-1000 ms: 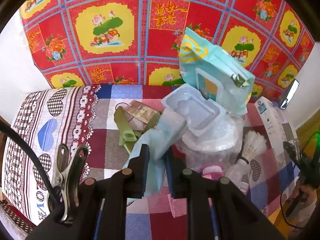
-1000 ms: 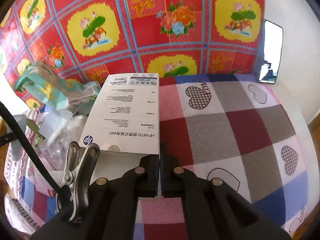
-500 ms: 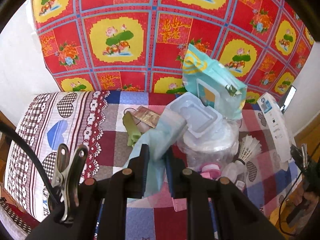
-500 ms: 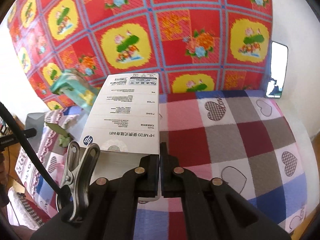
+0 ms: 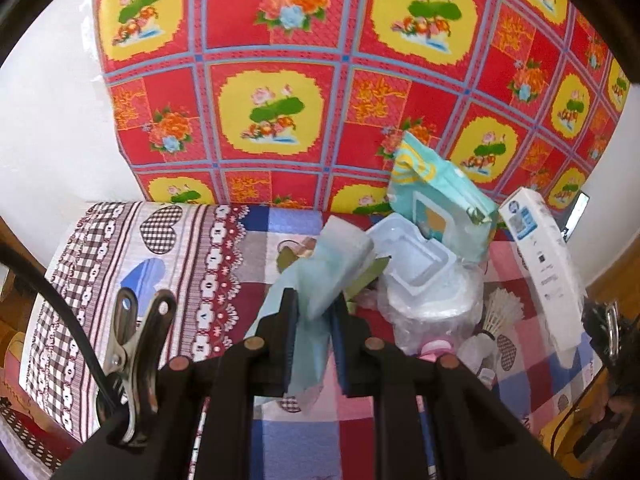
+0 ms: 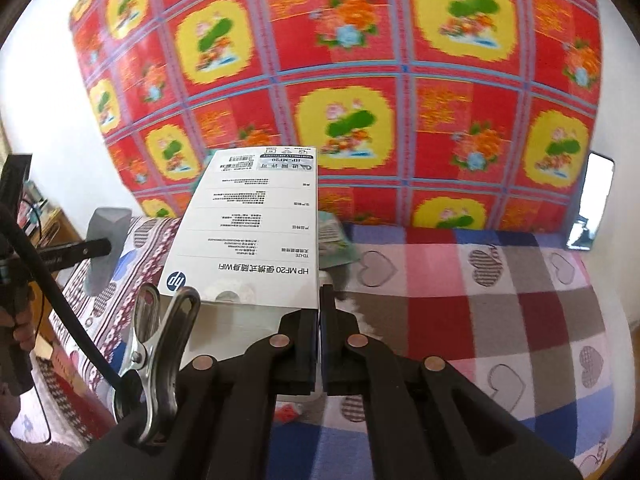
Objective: Collect trash
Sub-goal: 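Lift the HP box and the blue cloth off the pile with both grippers, then carry the blue cloth and HP box over to the red bin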
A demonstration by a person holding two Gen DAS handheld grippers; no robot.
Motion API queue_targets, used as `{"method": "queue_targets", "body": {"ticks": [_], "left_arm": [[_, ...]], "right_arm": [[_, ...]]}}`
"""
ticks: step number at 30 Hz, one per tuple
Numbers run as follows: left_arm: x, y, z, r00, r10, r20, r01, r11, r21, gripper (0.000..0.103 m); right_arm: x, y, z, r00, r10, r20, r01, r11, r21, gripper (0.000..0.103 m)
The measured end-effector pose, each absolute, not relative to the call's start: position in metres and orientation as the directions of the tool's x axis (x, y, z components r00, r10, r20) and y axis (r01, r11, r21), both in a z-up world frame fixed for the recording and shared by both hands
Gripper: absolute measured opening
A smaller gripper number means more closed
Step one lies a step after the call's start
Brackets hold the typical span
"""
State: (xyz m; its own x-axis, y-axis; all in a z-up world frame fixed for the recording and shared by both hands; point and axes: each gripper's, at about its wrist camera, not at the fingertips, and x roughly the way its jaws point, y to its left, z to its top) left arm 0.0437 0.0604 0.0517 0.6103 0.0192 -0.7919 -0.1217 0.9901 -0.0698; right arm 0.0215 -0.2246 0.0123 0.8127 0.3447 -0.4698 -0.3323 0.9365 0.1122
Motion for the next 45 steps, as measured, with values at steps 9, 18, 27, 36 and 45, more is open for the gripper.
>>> {"method": "queue_targets", "body": {"ticks": [9, 18, 27, 36, 45], "left_arm": [[0.028, 0.108, 0.06, 0.62, 0.023, -0.785, -0.131, 0.989, -0.075, 0.017], [0.001, 0.157, 0.062, 0.626, 0.015, -0.779, -0.129, 0.988, -0.084, 0.017], [-0.031, 0.211, 0.061, 0.636, 0.007, -0.772, -0.119, 0.989, -0.089, 0.017], [-0.061, 0.266, 0.052, 0.624, 0.027, -0.781, -0.112, 0.992, -0.056, 0.017], [-0.074, 0.3, 0.056, 0.63, 0.06, -0.774, -0.144, 0.989, -0.041, 0.017]], "right_arm": [[0.008, -0.169, 0.014, 0.8, 0.37, -0.472, -0.375, 0.923, 0.088, 0.002], [-0.014, -0.113, 0.014, 0.785, 0.379, -0.49, -0.396, 0.915, 0.074, 0.002], [-0.044, -0.054, 0.01, 0.777, 0.377, -0.505, -0.406, 0.912, 0.057, 0.002], [-0.065, 0.006, 0.0, 0.765, 0.384, -0.516, -0.407, 0.91, 0.074, 0.002], [-0.066, 0.061, 0.003, 0.728, 0.407, -0.551, -0.462, 0.886, 0.044, 0.002]]}}
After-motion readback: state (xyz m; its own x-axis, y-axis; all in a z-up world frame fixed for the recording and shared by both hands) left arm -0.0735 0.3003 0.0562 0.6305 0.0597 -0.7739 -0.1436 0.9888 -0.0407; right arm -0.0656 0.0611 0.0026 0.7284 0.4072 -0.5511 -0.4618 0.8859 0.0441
